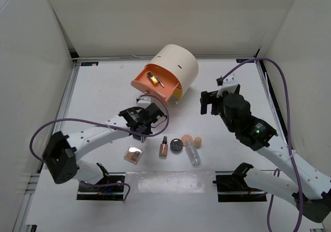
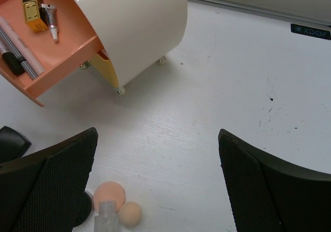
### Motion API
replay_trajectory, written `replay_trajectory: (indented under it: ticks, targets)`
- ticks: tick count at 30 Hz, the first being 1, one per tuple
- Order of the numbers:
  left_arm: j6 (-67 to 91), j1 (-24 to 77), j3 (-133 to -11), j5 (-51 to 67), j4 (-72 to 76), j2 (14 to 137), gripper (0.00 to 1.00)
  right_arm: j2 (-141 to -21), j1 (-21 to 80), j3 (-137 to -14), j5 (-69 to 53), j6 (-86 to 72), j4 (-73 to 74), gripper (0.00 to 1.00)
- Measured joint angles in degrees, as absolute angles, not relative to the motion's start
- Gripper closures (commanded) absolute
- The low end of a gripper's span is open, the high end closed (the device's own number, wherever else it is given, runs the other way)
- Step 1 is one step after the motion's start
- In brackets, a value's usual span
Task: Organize the makeup
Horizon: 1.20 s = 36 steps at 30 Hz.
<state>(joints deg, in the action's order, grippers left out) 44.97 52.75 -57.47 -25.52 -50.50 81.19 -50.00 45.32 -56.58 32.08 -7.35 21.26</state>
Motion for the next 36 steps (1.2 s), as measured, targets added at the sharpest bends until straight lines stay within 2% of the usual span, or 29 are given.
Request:
replay_trajectory:
  ticks: [7,13,22,27,29,30,33,36]
  targets:
    - [53.7,47.2,-71.6,-36.3,-62.2,74.0,0.91,-48.5,45.3,-54.5,35.4,-7.4,21.3,0.01]
    - [49.1,41.6,-85.0,-39.1,-54.0,74.5,0.86,-48.5,45.3,-54.2,37.2,-7.4,21.3,0.01]
    - [43.7,39.0,-103.4,-35.3,-40.7,91.0,0.83,-50.1,45.1,-54.2,39.5,-7.6,20.8,0.01]
    - [45.1,38.2,-104.5,-31.4,-40.0,99.2,0.81,-50.1,45.0,-53.6,40.4,-8.1,19.5,0.01]
    - [46.3,38.0,-104.5,-30.3,-40.4,100.9,0.75,-50.1,45.0,-53.5,40.4,-8.4,19.5,0.01]
    - [46.8,38.0,-104.5,-29.7,-40.6,101.5,0.66,-50.1,45.0,-53.5,40.4,-8.5,19.5,0.01]
    - [48.1,38.0,-104.4,-28.5,-40.8,101.7,0.50,-50.1,45.0,-53.5,40.4,-8.6,19.5,0.01]
    - [49.2,38.2,-104.3,-27.9,-40.7,101.4,0.43,-50.1,45.0,-53.5,40.4,-8.5,19.4,0.01]
